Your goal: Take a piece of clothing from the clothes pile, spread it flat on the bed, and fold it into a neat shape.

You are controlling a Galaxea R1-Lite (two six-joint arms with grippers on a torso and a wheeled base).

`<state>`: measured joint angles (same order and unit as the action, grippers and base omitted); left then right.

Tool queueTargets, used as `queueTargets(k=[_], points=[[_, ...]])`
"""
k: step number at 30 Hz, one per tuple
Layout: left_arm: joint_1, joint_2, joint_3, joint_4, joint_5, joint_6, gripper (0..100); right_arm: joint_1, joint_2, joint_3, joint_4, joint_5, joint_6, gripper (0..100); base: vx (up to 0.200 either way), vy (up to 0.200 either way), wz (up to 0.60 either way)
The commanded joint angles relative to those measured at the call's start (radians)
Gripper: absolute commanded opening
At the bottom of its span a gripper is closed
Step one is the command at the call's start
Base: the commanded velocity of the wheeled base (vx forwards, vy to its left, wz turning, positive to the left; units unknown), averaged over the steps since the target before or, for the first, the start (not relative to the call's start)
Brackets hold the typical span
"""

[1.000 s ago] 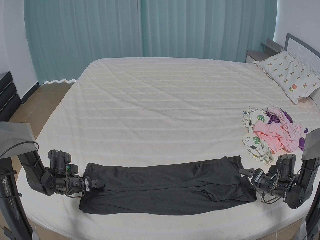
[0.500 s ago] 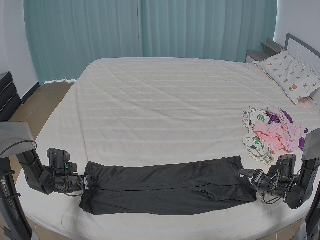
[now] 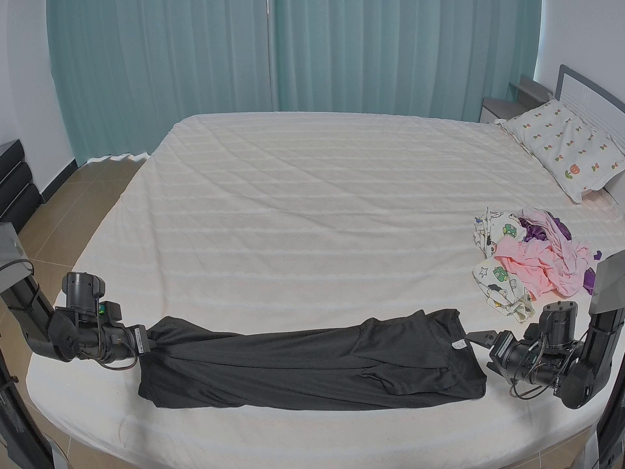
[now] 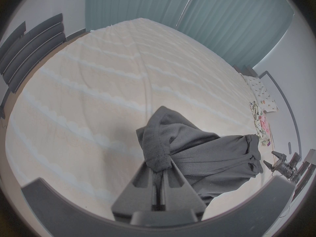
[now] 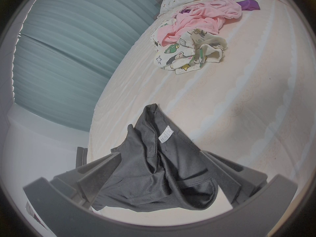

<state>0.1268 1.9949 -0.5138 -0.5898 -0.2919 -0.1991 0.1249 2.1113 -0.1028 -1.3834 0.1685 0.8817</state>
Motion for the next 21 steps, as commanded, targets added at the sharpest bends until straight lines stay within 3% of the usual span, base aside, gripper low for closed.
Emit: queueTargets(k=[1,8,16,21], points=[[0.020,-0.039,-0.009,0.008,-0.001,0.000,0,0.001,-0.002,0.000,0.000,0.000,0.000,100,0.000,0.000,0.00],[0.016,-0.093,0.020,0.013,-0.003,-0.005,0,0.001,-0.001,-0.002,0.000,0.002,0.002,100,0.000,0.000,0.00],[-0.070,-0.189,0.000,0.133,0.008,-0.009,0,-0.001,-0.002,-0.002,0.000,0.002,0.002,100,0.000,0.000,0.00],[-0.173,-0.275,-0.041,0.268,0.010,-0.037,0,-0.002,-0.002,-0.002,0.000,0.005,0.002,100,0.000,0.000,0.00]])
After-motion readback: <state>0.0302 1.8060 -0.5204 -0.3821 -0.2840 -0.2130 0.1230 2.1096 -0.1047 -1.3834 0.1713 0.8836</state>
